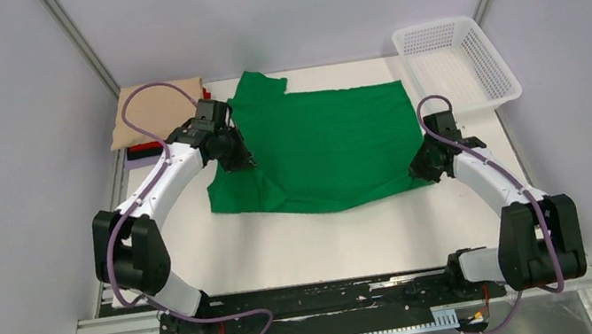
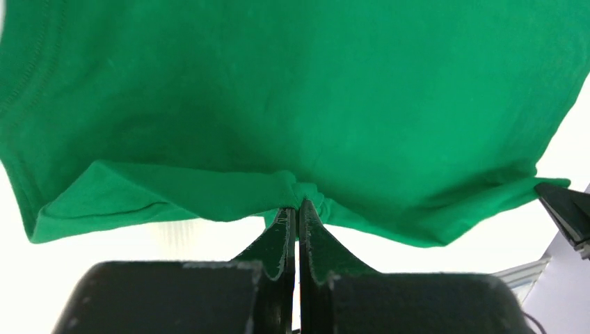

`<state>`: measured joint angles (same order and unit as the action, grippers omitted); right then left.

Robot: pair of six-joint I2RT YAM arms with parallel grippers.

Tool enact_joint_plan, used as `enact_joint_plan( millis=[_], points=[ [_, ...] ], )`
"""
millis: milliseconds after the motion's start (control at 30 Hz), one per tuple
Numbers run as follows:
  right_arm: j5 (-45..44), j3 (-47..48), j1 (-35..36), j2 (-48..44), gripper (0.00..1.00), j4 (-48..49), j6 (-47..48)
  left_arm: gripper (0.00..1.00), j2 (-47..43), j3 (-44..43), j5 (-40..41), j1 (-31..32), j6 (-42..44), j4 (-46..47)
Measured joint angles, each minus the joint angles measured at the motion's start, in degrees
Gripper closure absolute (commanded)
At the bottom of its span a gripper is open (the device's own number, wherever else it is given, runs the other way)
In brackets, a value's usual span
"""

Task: Fold and stack the t-shirts
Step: Fold the flattened tshirt in 1/3 of the way

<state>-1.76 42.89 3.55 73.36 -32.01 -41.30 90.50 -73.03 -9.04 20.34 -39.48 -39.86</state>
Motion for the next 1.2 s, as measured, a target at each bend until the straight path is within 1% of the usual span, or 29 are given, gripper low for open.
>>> enact_joint_plan(
  millis=[300, 467, 667, 833, 967, 1000, 1033, 1067, 1100, 1133, 1167, 1200],
  points=[
    [-2.45, 5.97, 0.02, 3.82, 1.0, 0.2, 1.25, 1.0, 0.87, -0.87, 0.68, -4.94, 0.72, 0.59],
    [-3.41, 9.53, 0.02, 7.1, 1.0, 0.59, 1.6, 1.0, 1.62, -1.88, 0.61, -6.1, 1.51, 1.33],
    [-4.37, 12.5, 0.0, 10.36, 1.0, 1.55, 1.88, 1.0, 4.74, -4.46, 0.72, -6.91, 2.03, 2.32],
    [-5.14, 14.4, 0.02, 12.98, 0.97, 1.92, 1.99, 1.0, 8.2, -6.97, 0.81, -7.98, 2.4, 2.51],
    [-5.92, 15.85, 0.0, 15.3, 0.91, 2.69, 1.99, 1.0, 11.82, -9.79, 0.85, -8.39, 2.56, 2.58],
    [-6.16, 16.46, 0.0, 16.28, 0.87, 2.8, 1.99, 0.9, 12.96, -10.8, 1.01, -8.48, 2.54, 2.54],
    [-6.32, 17.05, -0.02, 17.29, 0.81, 2.93, 1.99, 0.77, 14.51, -12.15, 1.2, -8.59, 2.49, 2.49],
    [-6.38, 18.08, -0.09, 18.62, 0.72, 2.95, 1.99, 0.53, 16.22, -13.73, 1.4, -8.7, 2.25, 2.43],
    [-6.47, 18.84, -0.15, 19.67, 0.61, 3.08, 1.86, 0.43, 17.57, -14.82, 1.6, -8.79, 2.36, 2.49],
    [-6.58, 20.13, -0.33, 21.16, 0.54, 3.1, 2.01, 0.29, 19.3, -16.31, 1.9, -8.92, 2.27, 2.58],
    [-6.71, 21.11, -0.46, 22.23, 0.49, 3.3, 1.75, 0.24, 20.9, -17.66, 2.12, -9.03, 2.16, 2.62],
    [-6.86, 22.21, -0.63, 23.23, 0.42, 3.48, 1.86, 0.1, 22.4, -19.08, 2.25, -9.14, 2.16, 2.54]
  ],
)
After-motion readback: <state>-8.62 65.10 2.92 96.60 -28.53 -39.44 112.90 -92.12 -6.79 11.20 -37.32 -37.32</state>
